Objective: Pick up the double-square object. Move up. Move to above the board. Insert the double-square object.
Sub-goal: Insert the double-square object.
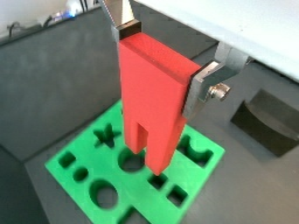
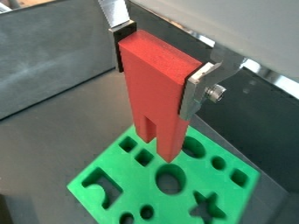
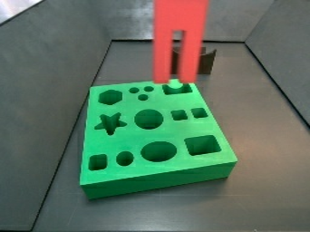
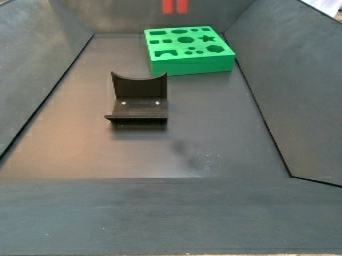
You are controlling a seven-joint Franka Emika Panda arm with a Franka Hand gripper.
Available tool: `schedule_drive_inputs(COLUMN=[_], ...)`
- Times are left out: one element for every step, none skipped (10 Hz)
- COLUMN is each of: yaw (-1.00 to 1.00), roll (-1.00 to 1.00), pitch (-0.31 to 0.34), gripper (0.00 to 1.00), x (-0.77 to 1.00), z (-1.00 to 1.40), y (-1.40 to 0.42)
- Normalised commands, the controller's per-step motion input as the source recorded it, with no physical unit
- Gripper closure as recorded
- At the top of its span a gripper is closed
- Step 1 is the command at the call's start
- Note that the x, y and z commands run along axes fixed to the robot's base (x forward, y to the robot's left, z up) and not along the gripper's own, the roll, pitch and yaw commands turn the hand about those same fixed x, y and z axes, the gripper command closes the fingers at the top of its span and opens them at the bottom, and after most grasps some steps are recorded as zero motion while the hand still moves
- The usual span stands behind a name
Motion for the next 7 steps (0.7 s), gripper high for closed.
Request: schedule_drive_inputs(yaw=[0.13,0.09,0.15,0.2,0.25,0.25,0.25], roll=[0.0,0.15,0.22,0.24,0.26,0.24,0.26], pitch=[-0.284,-0.229,-0.197,-0.181,-0.147,-0.124,-0.116], gripper=[1.0,1.0,1.0,1.0,1.0,1.0,1.0], x=[0.65,0.63,0.53,0.46,0.42,0.46,0.44], z=[-0.29,-0.31,-0.36,-0.41,-0.47,-0.46,-0.48], y=[0.0,0.0,0.0,0.0,0.0,0.0,0.0])
